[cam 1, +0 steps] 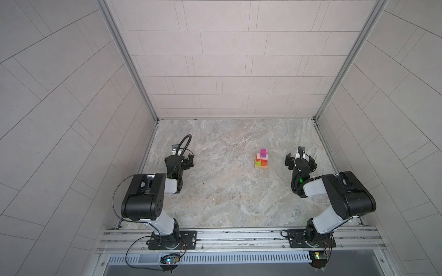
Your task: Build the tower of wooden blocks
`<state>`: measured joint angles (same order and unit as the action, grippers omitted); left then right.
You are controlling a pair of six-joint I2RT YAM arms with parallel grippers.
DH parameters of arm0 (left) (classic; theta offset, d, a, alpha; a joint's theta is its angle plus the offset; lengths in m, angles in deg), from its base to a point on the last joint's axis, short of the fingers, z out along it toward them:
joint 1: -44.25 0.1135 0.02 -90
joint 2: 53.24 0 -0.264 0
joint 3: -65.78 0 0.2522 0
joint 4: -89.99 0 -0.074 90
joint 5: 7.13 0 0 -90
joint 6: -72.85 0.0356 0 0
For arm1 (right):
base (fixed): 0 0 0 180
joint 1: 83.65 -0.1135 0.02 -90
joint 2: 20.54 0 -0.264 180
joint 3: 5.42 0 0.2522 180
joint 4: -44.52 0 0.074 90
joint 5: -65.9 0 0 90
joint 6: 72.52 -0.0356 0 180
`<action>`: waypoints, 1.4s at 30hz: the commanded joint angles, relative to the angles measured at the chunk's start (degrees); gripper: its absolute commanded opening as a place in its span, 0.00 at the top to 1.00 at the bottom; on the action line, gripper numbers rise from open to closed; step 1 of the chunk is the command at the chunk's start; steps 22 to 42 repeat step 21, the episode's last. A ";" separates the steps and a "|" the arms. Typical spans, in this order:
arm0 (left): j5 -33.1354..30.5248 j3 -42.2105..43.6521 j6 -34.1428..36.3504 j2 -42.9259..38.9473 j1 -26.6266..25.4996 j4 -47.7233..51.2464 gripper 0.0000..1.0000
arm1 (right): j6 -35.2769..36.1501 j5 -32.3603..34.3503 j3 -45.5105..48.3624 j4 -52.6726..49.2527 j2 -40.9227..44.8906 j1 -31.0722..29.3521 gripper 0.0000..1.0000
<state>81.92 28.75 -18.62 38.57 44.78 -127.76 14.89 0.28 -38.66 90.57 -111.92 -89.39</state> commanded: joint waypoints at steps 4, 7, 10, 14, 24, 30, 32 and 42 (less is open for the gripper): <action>-1.09 0.25 0.71 -1.10 -0.37 -0.49 0.00 | 0.81 0.06 0.15 -0.17 0.40 -0.33 0.01; -1.07 0.32 0.77 -1.05 -0.37 -0.53 0.00 | 0.85 0.05 0.08 -0.22 0.41 -0.28 0.00; -1.07 0.32 0.75 -1.11 -0.42 -0.56 0.00 | 0.84 0.05 0.06 -0.24 0.41 -0.33 0.00; -1.11 0.32 0.74 -1.08 -0.43 -0.55 0.00 | 0.78 0.05 0.02 -0.31 0.34 -0.33 0.01; -1.06 0.33 0.77 -1.06 -0.37 -0.57 0.00 | 0.73 -0.30 0.11 -0.19 0.41 -0.18 0.01; -1.06 0.33 0.77 -1.06 -0.37 -0.57 0.00 | 0.73 -0.30 0.11 -0.19 0.41 -0.18 0.01; -1.06 0.33 0.77 -1.06 -0.37 -0.57 0.00 | 0.73 -0.30 0.11 -0.19 0.41 -0.18 0.01; -1.06 0.33 0.77 -1.06 -0.37 -0.57 0.00 | 0.73 -0.30 0.11 -0.19 0.41 -0.18 0.01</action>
